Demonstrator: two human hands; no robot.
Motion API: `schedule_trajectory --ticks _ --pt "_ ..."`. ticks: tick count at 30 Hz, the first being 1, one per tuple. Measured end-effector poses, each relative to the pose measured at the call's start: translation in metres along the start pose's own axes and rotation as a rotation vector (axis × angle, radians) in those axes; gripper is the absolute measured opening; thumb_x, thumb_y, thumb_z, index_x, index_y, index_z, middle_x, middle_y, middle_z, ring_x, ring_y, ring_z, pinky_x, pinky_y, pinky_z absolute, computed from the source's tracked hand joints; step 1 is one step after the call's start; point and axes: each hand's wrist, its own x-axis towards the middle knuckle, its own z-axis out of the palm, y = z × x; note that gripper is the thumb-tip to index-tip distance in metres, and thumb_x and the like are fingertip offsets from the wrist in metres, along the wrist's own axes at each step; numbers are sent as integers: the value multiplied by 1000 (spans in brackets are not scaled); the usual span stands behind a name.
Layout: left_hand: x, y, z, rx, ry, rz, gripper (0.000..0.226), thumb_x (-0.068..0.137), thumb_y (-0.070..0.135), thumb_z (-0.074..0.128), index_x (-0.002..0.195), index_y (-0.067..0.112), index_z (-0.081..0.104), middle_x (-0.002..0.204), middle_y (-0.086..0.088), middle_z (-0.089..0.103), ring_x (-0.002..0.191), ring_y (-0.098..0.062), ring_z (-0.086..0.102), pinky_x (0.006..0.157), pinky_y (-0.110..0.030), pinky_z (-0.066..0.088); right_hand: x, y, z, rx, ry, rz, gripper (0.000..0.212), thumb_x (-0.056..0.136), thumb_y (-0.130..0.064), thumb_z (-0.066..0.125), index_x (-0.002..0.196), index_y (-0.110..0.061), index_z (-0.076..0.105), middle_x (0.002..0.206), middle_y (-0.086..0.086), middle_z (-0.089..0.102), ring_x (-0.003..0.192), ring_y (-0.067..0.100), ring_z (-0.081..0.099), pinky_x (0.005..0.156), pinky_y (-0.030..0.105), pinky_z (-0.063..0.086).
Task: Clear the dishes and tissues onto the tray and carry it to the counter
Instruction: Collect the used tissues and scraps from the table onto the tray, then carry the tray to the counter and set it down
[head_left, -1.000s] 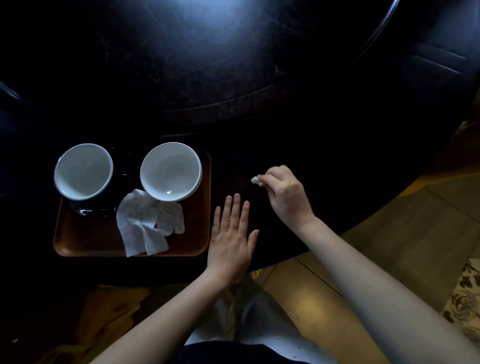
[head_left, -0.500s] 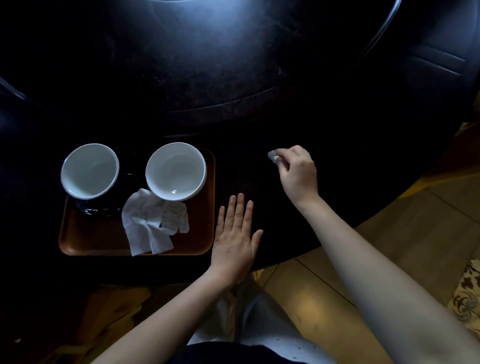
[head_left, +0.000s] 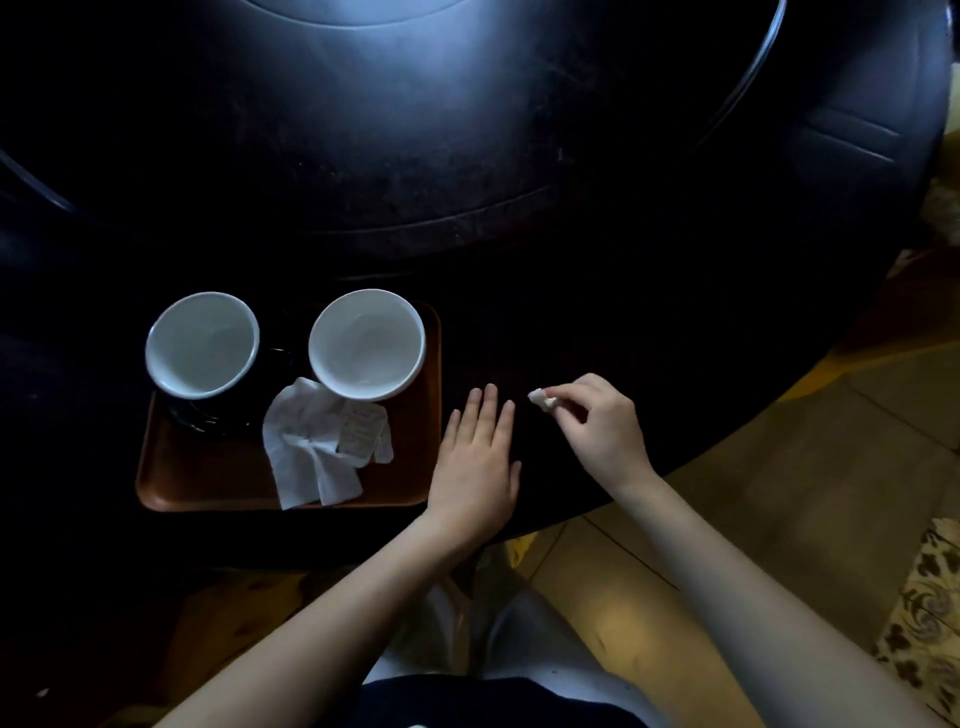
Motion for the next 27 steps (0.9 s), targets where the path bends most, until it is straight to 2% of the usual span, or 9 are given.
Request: schedule_trajectory --ticks 2,5,7,10,13,17,21,24,27 --pt "3 -5 -20 -198 -33 -7 52 94 29 37 144 14 30 158 -8 15 147 -20 7 119 -33 11 -1 -11 3 131 19 166 20 86 -17 64 103 -10 69 98 2 66 88 6 57 72 -3 39" --pt "-4 -20 -46 -431 14 -49 38 93 23 43 128 14 53 140 -3 50 133 -16 40 107 -25 29 -1 -32 13 253 19 269 19 84 -19 66 102 -12 68 93 -2 66 85 6 58 67 -5 38" --pt "-19 -36 -58 -507 82 -45 32 91 18 47 119 13 61 123 -2 64 118 -14 54 97 -19 35 -1 -51 20 281 5 270 17 84 -19 66 100 -13 67 90 -3 65 84 6 59 66 -4 39" --pt "-49 -70 -65 -593 195 -80 27 86 17 51 106 11 68 105 -1 70 99 -7 60 86 -13 40 -1 -78 36 277 13 246 11 84 -21 66 92 -13 66 86 0 66 81 10 61 66 5 43" --pt "-79 -114 -63 -638 312 -224 21 85 11 55 99 11 70 94 4 67 90 -4 60 78 -8 42 -3 -100 57 202 8 212 11 85 -22 65 87 -11 63 83 2 64 77 14 59 65 21 45" --pt "-110 -173 -60 -513 477 -428 20 86 4 55 103 4 67 101 -12 68 94 -19 62 84 -24 43 -10 -122 84 85 27 188 13 86 -21 62 87 -9 59 84 -2 55 77 15 53 67 24 38" --pt "-121 -226 -57 -373 565 -582 27 84 4 57 110 -3 62 106 -24 62 104 -37 56 93 -41 42 -16 -136 105 -90 77 192 12 87 -18 60 89 -6 57 91 9 60 86 25 58 68 31 42" --pt "-115 -257 -58 -322 533 -687 36 84 9 58 119 -1 56 114 -27 55 111 -40 47 97 -45 37 -21 -141 116 -257 70 168 13 78 -8 65 88 -4 57 90 14 60 89 33 58 72 41 49" --pt "-104 -275 -61 -390 509 -691 40 87 8 52 126 1 51 121 -27 54 117 -40 45 102 -45 34 -25 -143 117 -276 27 203 19 76 -6 63 94 -2 58 97 17 58 96 35 54 80 44 48"
